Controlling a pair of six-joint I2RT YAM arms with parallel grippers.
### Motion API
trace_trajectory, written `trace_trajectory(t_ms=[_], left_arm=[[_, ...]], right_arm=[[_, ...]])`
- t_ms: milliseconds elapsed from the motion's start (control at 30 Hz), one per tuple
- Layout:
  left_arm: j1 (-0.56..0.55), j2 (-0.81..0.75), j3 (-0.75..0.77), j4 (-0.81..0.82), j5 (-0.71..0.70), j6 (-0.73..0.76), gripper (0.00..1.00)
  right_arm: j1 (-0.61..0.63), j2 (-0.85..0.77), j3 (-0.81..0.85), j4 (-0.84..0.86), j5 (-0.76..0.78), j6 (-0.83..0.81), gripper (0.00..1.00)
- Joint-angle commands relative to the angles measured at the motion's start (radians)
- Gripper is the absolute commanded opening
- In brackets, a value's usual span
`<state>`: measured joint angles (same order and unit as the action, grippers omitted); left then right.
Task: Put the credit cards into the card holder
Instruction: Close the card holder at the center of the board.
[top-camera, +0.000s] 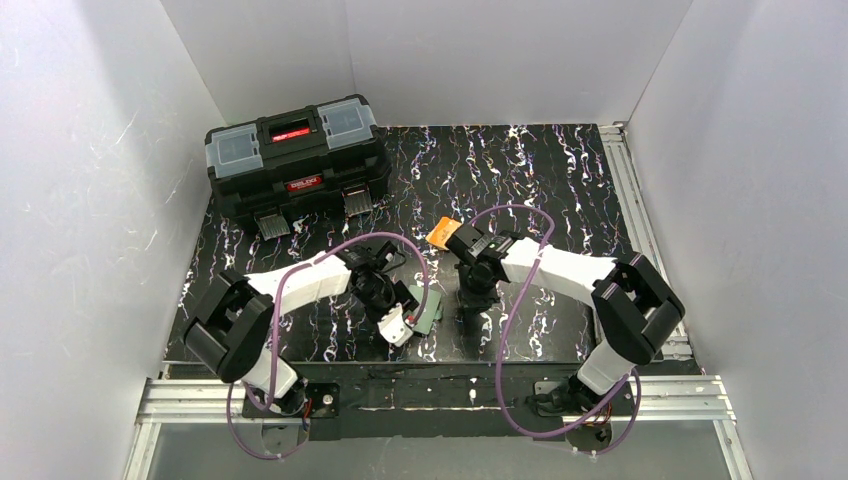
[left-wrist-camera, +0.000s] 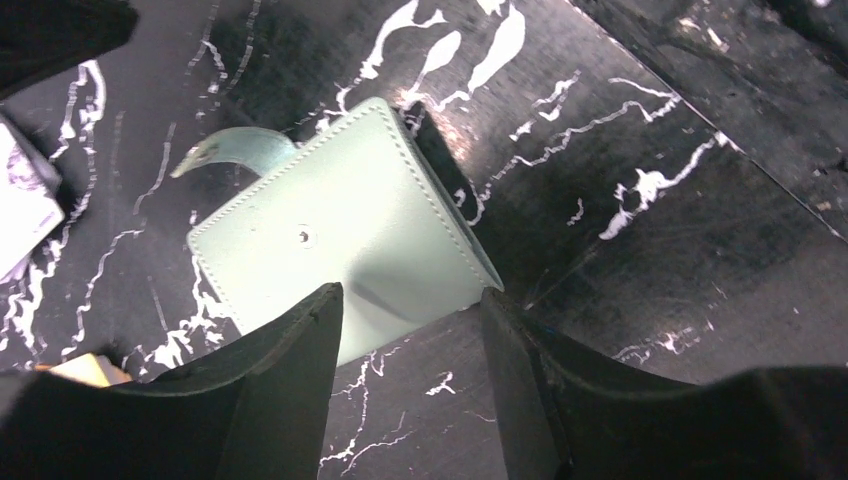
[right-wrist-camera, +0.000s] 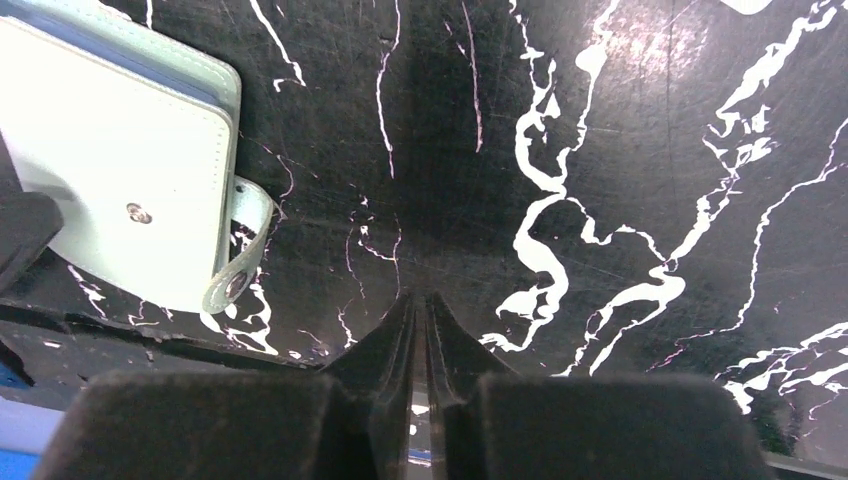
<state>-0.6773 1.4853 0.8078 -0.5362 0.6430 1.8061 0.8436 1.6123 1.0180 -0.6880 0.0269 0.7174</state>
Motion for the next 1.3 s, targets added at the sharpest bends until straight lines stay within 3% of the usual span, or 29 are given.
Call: trace_trajectory(t_ms=[0, 300, 533, 667, 867, 1267], left_arm=[[-0.002, 0.033, 0.045, -0.154, -0.018, 0.121, 0.51], [0.019, 0.04, 0.089, -0.205, -0.068, 0.234, 0.54], [0.022, 0.098, 0.075, -0.119, -0.063, 0.314, 0.52], [0.013, 0.114, 0.084, -0.11, -0.04, 0.31, 0.49], [-0.051, 0.123, 0.096, -0.086, 0.007, 0.194, 0.45], [-0.115, 0.086, 0.06, -0.035, 0.031, 0.033, 0.42]], right_arm=[[-0.02, -0.05, -0.013, 0.034, 0.001, -0.014, 0.16], [-0.032, -0.055, -0.021, 0.058, -0.019, -0.019, 0.2], [-0.036, -0.066, -0.026, 0.076, -0.061, -0.018, 0.21], [-0.049, -0.086, -0.021, 0.095, -0.11, -0.018, 0.31], [-0.057, -0.098, -0.007, 0.078, -0.11, -0.027, 0.41], [-0.056, -0.091, -0.01, 0.082, -0.123, -0.037, 0.43]])
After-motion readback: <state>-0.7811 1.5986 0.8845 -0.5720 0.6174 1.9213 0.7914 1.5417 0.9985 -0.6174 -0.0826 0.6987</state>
